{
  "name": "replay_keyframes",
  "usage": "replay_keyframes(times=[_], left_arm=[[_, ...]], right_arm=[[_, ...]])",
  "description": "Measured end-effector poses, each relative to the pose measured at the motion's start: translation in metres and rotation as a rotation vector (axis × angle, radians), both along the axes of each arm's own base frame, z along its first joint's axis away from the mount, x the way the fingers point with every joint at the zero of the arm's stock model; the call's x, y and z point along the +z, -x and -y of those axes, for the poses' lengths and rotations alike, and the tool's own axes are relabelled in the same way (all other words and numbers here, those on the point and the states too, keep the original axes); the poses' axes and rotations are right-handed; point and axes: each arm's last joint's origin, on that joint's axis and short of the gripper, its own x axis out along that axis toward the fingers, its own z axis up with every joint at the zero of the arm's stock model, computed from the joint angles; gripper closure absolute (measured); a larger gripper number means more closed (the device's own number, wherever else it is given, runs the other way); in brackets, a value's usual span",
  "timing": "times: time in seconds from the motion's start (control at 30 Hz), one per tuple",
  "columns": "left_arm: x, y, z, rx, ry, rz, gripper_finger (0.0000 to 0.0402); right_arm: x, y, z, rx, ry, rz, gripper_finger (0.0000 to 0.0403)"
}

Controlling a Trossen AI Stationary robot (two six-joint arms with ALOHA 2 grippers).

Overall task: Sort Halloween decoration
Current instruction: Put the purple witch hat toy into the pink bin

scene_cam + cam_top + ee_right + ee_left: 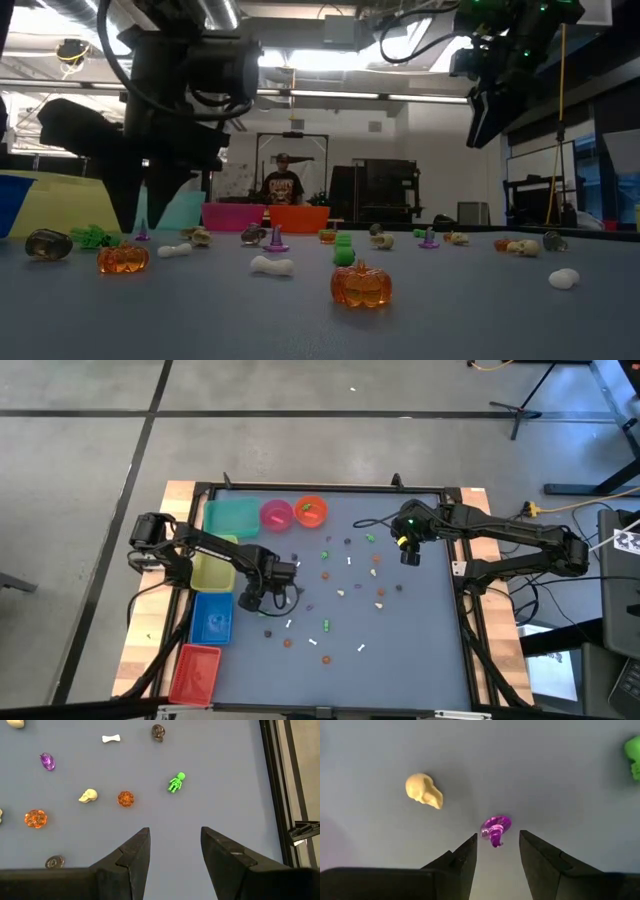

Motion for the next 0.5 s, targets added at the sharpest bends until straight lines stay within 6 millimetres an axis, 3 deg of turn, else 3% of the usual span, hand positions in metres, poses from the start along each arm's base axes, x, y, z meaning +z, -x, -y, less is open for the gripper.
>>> replay_keyframes(times=[0.33,0.5], left_arm=[[-0.0007,-0.0022,0.0001,0.0,0.001,0.026,0.0271],[-0.0007,-0.0022,0.0001,0.0,0.002,0.026,0.0293]], right_arm=[[0.0,0.0,0.0,0.0,0.0,0.0,0.023],[0.0,0.0,0.0,0.0,0.0,0.0,0.023]])
